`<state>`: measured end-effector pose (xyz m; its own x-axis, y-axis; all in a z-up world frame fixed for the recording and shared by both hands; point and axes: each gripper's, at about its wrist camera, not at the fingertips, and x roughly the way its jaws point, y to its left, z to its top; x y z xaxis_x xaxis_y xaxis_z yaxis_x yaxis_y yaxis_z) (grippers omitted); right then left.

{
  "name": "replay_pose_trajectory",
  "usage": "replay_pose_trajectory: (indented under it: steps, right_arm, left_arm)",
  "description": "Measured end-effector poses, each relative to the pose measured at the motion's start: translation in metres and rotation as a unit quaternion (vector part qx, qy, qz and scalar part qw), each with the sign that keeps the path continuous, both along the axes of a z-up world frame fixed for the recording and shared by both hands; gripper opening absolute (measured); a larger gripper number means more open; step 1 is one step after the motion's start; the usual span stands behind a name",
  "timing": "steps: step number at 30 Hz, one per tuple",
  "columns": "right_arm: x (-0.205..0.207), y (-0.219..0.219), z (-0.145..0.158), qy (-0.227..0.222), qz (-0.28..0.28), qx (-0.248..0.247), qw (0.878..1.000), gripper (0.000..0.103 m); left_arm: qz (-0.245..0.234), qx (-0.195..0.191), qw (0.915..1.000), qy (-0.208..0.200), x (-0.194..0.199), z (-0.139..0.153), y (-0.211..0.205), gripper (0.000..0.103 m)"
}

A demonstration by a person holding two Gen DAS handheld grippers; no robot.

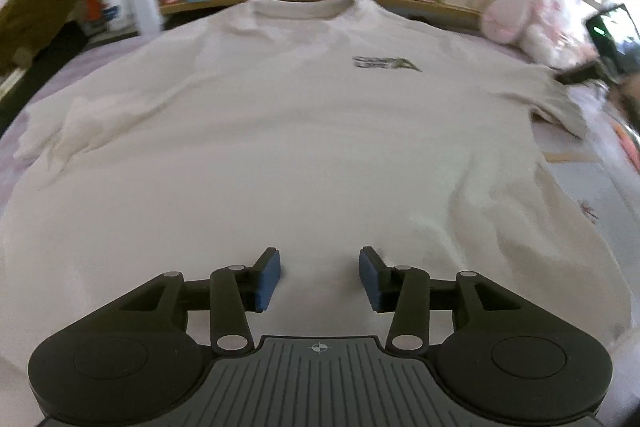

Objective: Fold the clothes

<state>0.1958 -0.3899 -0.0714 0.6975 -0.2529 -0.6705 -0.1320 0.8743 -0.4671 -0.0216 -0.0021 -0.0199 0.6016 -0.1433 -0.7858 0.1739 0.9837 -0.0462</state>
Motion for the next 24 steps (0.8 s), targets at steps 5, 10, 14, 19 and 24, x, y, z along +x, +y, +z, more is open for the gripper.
replay_pose_trajectory:
  steps: [5, 10, 14, 19, 24]
  right_arm:
    - [-0.013, 0.008, 0.015, -0.014, -0.007, 0.021, 1.000, 0.028]
    - [-0.072, 0.024, 0.049, -0.004, 0.000, 0.156, 0.988, 0.040]
    - [-0.150, 0.061, 0.061, 0.046, 0.036, 0.253, 0.966, 0.050]
    - [-0.223, 0.109, 0.055, 0.108, 0.053, 0.290, 0.949, 0.056]
    - [-0.259, 0.143, 0.040, 0.132, 0.009, 0.261, 0.956, 0.032]
  left_arm:
    - [-0.005, -0.031, 0.9992, -0.026, -0.004, 0.020, 0.028, 0.045]
    - [0.089, -0.030, 0.9938, -0.059, 0.011, 0.028, 0.112, 0.045]
    - [0.143, 0.003, 0.9878, -0.061, 0.029, 0.024, 0.174, 0.045]
    - [0.139, 0.033, 0.9884, -0.050, 0.048, 0.012, 0.214, 0.054]
    - [0.097, 0.022, 0.9950, -0.012, 0.057, -0.011, 0.225, 0.035]
